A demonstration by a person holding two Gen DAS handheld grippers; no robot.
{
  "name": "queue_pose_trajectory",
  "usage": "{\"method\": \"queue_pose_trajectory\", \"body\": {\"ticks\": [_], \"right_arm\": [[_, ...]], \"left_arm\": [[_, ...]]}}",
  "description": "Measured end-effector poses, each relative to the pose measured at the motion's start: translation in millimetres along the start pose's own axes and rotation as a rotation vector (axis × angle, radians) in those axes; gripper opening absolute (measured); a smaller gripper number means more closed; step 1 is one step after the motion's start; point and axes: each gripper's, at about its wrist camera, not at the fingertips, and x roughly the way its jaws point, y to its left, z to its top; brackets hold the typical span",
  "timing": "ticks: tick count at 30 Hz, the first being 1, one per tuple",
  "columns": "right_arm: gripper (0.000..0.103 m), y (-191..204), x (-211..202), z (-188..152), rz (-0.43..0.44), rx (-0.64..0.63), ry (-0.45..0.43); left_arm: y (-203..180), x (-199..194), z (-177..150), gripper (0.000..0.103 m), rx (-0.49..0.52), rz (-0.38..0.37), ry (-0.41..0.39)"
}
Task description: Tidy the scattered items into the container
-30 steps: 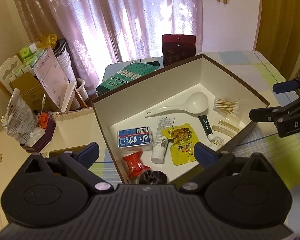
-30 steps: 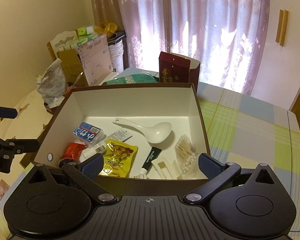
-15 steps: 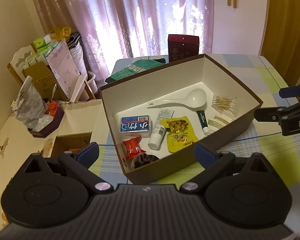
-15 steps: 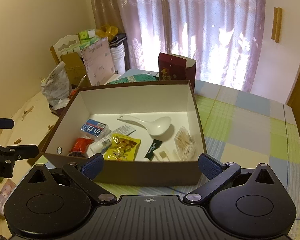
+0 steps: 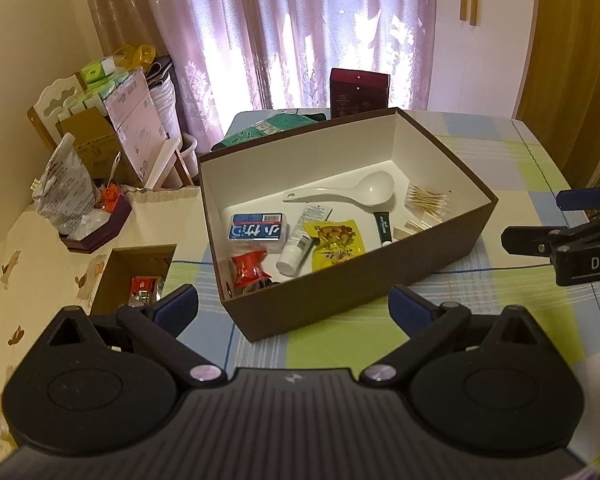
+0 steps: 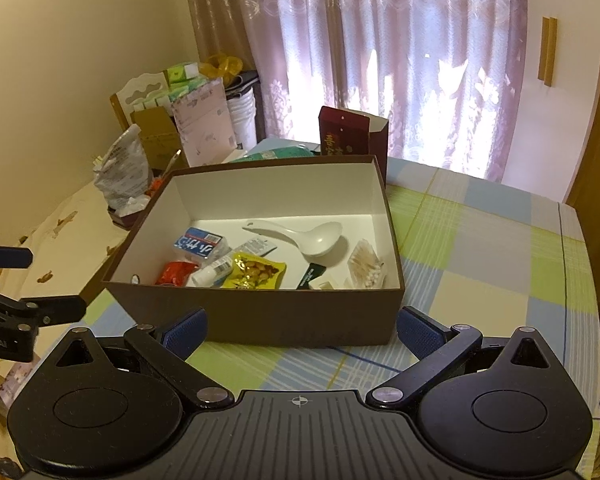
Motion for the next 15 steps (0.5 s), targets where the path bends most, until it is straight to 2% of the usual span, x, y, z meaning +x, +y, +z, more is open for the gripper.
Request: {"method": "queue_pose_trajectory", "body": {"ticks": [15], "right_arm": [[0.103,10,-12,-20,0.026,-0.015,0.030]], "left_arm": [[-10,-10,-27,0.100,-0.045,0.029,0.017]]}}
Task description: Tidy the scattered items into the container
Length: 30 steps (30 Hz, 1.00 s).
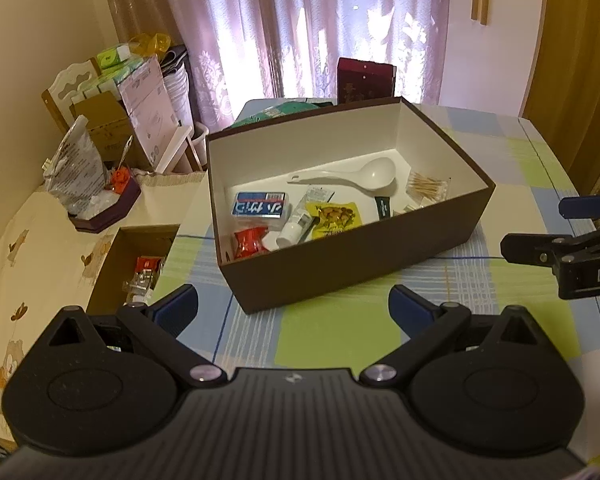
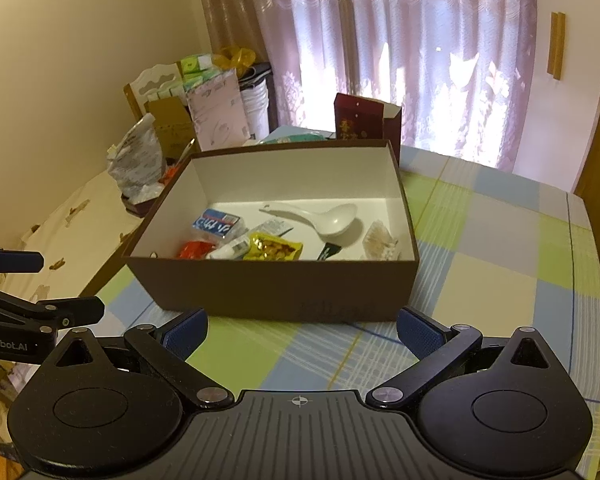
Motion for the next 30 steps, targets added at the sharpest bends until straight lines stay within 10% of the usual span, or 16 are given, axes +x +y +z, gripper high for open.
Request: {"method": "queue_pose_trajectory", "body": {"ticks": [30], "right_arm": [[0.103,0,-15,-27,0.028,0.002,0.019]], "left_arm": [[-29,-18,-27,0.100,-0.004,0.026,0.001]]}}
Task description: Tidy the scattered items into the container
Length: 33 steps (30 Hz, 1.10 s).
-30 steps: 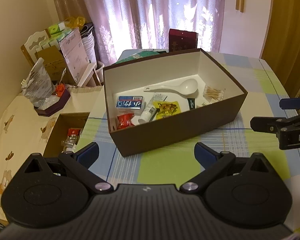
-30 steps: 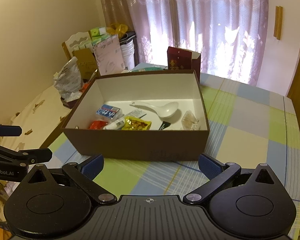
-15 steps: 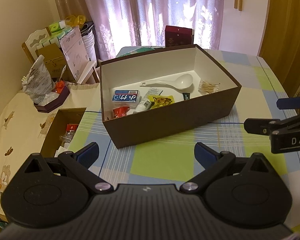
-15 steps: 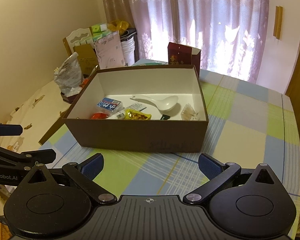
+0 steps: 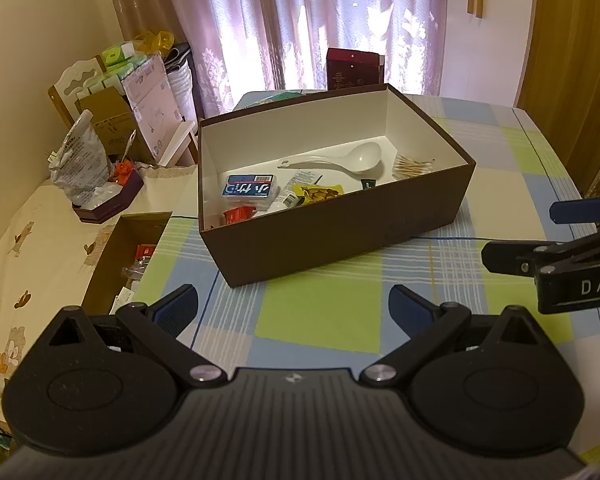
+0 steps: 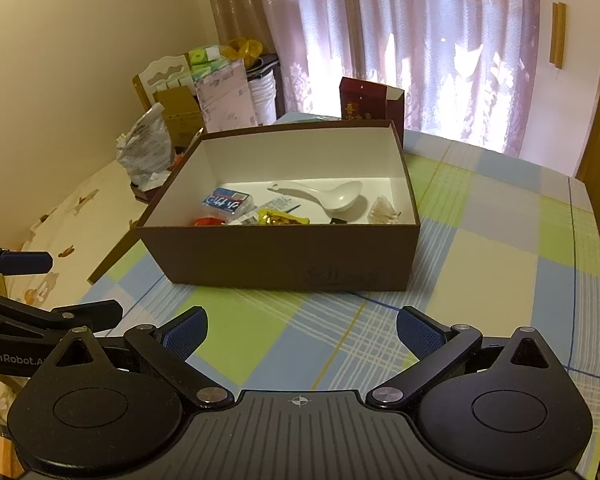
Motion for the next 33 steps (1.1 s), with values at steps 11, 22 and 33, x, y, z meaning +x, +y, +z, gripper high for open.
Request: {"method": "queue_pose_trajectory", "body": {"ticks": [11,22,33], "right_arm": [[0.103,-7,-2,-5,0.020,-0.006,0.007],[0.103,-13,-5,-13,0.030,-0.010,0.012],[0.103,-14,-6,-16,0.039,-0.024,0.017]], "left_arm": [[-12,-1,-6,0.100,-0.007,0.025,0.010],[-23,2,-11,0.100,-0.014,0.037,0.018],[-28,2,-15,0.100,-0.020,0.036,0.025]]}}
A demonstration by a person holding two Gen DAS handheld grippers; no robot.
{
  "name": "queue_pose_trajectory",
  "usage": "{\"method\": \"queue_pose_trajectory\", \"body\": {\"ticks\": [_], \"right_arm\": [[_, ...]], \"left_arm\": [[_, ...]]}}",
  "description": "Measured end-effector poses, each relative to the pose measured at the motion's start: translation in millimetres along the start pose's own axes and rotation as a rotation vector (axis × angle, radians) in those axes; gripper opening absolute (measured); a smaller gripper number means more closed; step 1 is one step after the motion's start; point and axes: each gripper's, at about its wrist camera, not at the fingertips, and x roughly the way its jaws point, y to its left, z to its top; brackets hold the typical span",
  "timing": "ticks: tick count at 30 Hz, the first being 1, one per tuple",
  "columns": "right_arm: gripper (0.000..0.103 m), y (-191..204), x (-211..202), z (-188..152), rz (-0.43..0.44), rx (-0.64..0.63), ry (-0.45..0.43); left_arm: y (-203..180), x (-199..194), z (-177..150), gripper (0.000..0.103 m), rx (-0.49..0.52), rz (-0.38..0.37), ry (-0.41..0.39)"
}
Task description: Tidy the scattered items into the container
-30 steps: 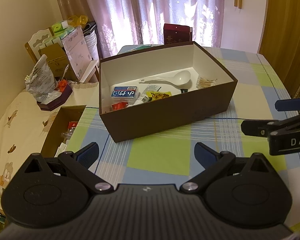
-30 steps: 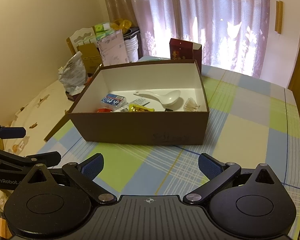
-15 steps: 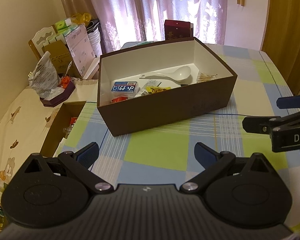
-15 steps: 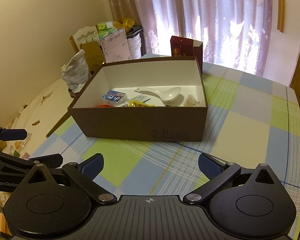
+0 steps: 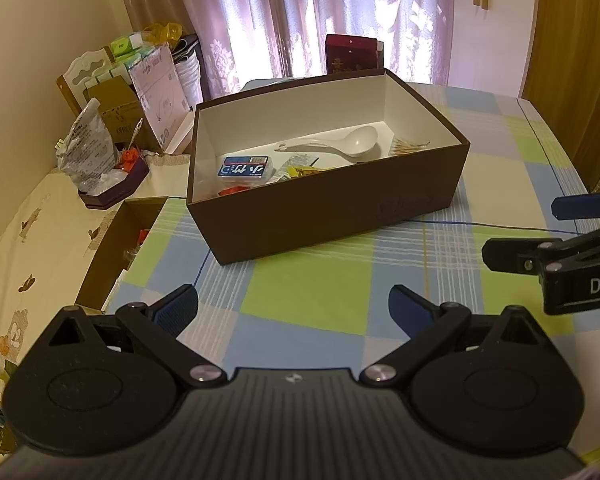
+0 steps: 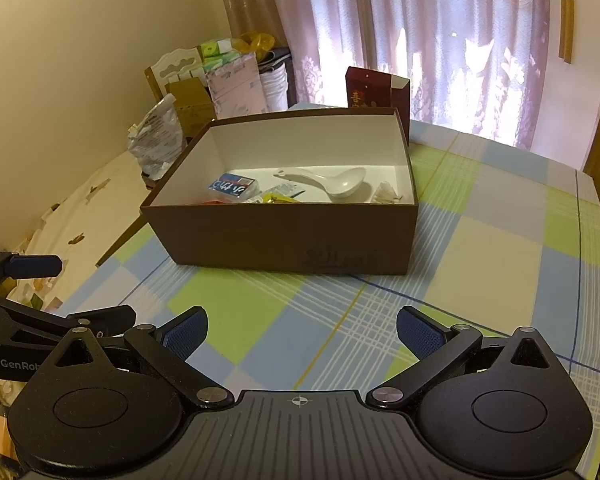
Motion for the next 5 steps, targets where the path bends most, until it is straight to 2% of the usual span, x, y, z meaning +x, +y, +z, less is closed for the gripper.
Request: {"method": "queue_pose_trajectory", "body": {"ticks": [5], "right_arm": [[0.103,1.4,1.7,-1.0,0.000,-0.001,0.004]], "left_arm": [[-1.7,-2.5,-3.2,0.101,0.004,-0.011,-0.015]]}}
